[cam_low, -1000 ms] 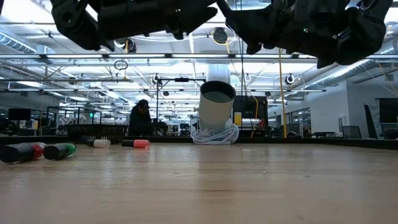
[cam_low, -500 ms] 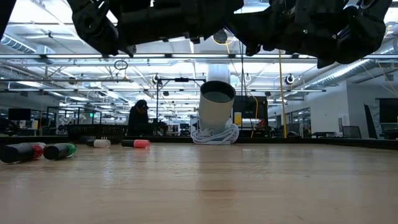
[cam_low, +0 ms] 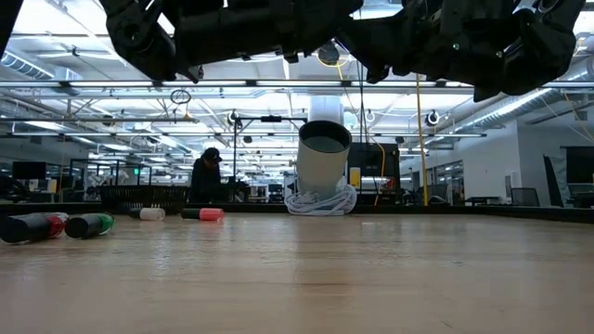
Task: Pick & Place Nail Polish
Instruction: Put the dark blue nail polish bottle into the black basket
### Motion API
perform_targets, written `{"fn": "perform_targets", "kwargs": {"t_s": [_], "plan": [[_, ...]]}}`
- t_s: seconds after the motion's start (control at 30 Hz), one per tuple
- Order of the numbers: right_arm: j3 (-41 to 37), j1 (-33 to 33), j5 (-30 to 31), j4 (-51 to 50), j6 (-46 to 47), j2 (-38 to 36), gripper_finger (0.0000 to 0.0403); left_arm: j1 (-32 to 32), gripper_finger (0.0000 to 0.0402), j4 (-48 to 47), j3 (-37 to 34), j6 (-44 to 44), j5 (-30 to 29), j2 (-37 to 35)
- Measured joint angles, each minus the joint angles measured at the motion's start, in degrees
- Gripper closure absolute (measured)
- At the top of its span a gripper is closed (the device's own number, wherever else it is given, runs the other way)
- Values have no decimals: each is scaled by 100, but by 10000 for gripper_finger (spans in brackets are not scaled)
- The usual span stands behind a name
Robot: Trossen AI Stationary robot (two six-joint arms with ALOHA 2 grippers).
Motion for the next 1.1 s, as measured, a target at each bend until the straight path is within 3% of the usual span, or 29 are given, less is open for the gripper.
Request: {"fn": "perform_targets", "kwargs": {"t_s": [0.43,0.63,0.8,0.93,1.1], "plan": [[0,-4,-14,-42,-30,0,296,2,355,20,0,122,0,-9],[0,-4,-1,-81,-19,0,289,-8,360,12,0,220,-295,-9],[2,-9,766,-352,231,-2,222,2,359,-283,-67,246,-961,-220],[0,-14,1039,-589,163,-4,173,-2,360,-497,-424,292,-1369,-805],[0,-13,1028,-625,151,-7,143,37,360,-221,-1430,429,-1654,-1775]]}}
